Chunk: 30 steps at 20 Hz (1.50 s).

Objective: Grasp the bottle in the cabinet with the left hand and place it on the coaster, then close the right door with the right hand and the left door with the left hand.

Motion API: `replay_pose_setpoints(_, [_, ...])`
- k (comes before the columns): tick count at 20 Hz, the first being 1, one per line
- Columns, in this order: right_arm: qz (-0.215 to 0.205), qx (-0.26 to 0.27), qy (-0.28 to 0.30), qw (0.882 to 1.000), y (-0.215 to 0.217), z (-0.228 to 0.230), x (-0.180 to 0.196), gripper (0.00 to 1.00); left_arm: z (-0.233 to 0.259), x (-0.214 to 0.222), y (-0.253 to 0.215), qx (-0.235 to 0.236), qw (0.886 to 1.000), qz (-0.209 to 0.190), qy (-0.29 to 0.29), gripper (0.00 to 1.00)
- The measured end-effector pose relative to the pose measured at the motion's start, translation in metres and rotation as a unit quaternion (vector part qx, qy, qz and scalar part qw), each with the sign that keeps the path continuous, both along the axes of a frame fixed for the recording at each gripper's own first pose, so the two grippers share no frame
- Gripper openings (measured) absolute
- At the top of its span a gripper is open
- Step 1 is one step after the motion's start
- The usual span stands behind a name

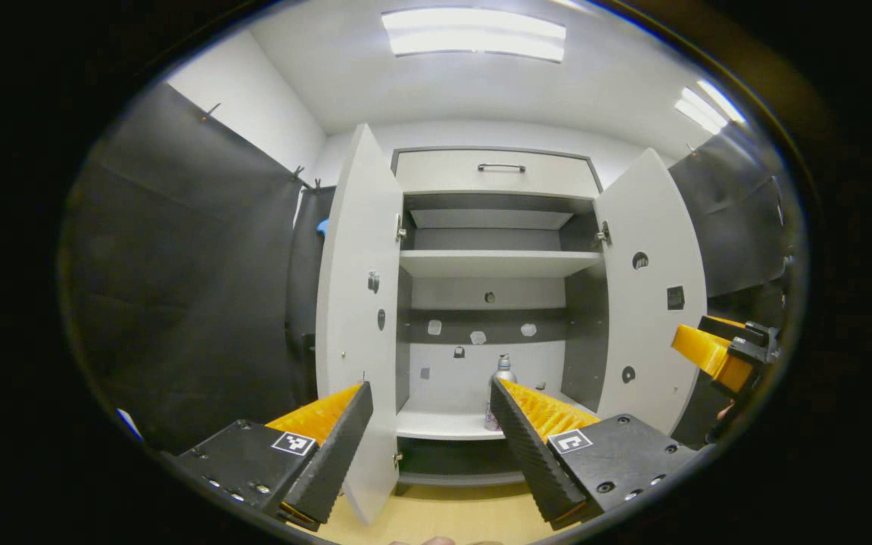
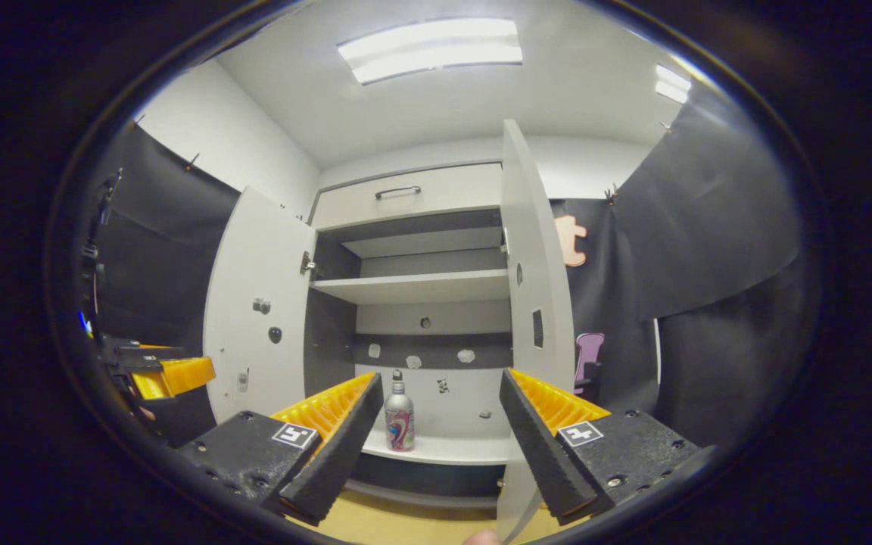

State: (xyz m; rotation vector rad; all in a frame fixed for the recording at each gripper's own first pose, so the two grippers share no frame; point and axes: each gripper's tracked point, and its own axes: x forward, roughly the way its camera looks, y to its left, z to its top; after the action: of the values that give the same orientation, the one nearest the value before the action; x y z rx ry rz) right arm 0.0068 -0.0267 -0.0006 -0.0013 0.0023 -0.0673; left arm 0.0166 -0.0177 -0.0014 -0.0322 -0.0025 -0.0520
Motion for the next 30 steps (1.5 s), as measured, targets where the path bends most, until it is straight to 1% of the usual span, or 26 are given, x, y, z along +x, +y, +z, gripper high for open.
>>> replay_pose_setpoints(4, [-0.008,0.001,0.001,1.0,-0.008,-0.001,0.0,1.0,-0.002,0.007,-0.006,0.0,1.0,-0.004,0.001,1.0])
replay_pose_setpoints(8, [-0.026,-0.009,-0.001,1.0,-0.022,0.002,-0.008,1.0,-0.01,0.025,-0.029,0.004,0.999,-0.03,0.01,1.0])
replay_pose_setpoints(9, [-0.035,-0.012,-0.002,0.999,-0.028,0.002,-0.013,1.0,-0.013,0.031,-0.036,0.004,0.999,-0.037,0.014,0.92])
replay_pose_setpoints(10, [-0.043,-0.015,-0.003,0.999,-0.034,0.003,-0.017,1.0,-0.016,0.036,-0.045,0.001,0.999,-0.046,0.017,1.0])
replay_pose_setpoints(12, [-0.062,-0.02,-0.003,0.998,-0.046,0.004,-0.027,1.0,-0.024,0.046,-0.066,-0.003,0.997,-0.068,0.023,1.0])
replay_pose_setpoints(14, [-0.084,-0.026,-0.001,0.996,-0.061,0.004,-0.039,1.0,-0.035,0.06,-0.08,0.001,0.996,-0.082,0.032,1.0])
replay_pose_setpoints(15, [-0.097,-0.03,0.0,0.995,-0.069,0.004,-0.045,1.0,-0.04,0.069,-0.086,0.003,0.996,-0.087,0.035,0.96])
replay_pose_setpoints(16, [-0.111,-0.034,0.001,0.993,-0.077,0.005,-0.052,1.0,-0.044,0.078,-0.092,0.003,0.995,-0.094,0.039,0.96])
replay_pose_setpoints(17, [-0.126,-0.036,0.002,0.991,-0.085,0.006,-0.06,1.0,-0.05,0.086,-0.098,0.003,0.994,-0.101,0.043,1.0])
replay_pose_setpoints(21, [-0.188,-0.041,0.007,0.981,-0.116,0.007,-0.094,1.0,-0.065,0.116,-0.12,0.003,0.991,-0.118,0.057,1.0])
replay_pose_setpoints(23, [-0.219,-0.046,0.011,0.974,-0.129,0.007,-0.113,1.0,-0.071,0.132,-0.128,0.001,0.99,-0.124,0.06,1.0])
replay_pose_setpoints(24, [-0.235,-0.048,0.013,0.971,-0.136,0.008,-0.123,1.0,-0.075,0.14,-0.132,0.001,0.99,-0.129,0.063,0.96])
replay_pose_setpoints(25, [-0.249,-0.05,0.013,0.967,-0.141,0.009,-0.132,1.0,-0.078,0.147,-0.135,0.001,0.99,-0.129,0.064,1.0])
replay_pose_setpoints(26, [-0.261,-0.051,0.014,0.964,-0.146,0.01,-0.14,1.0,-0.083,0.155,-0.136,0.003,0.99,-0.127,0.067,1.0])
replay_pose_setpoints(27, [-0.273,-0.051,0.015,0.96,-0.15,0.009,-0.148,1.0,-0.087,0.163,-0.137,0.005,0.99,-0.126,0.068,0.96])
replay_pose_setpoints(30, [-0.297,-0.049,0.017,0.953,-0.159,0.011,-0.165,1.0,-0.1,0.187,-0.14,0.01,0.99,-0.119,0.076,0.96])
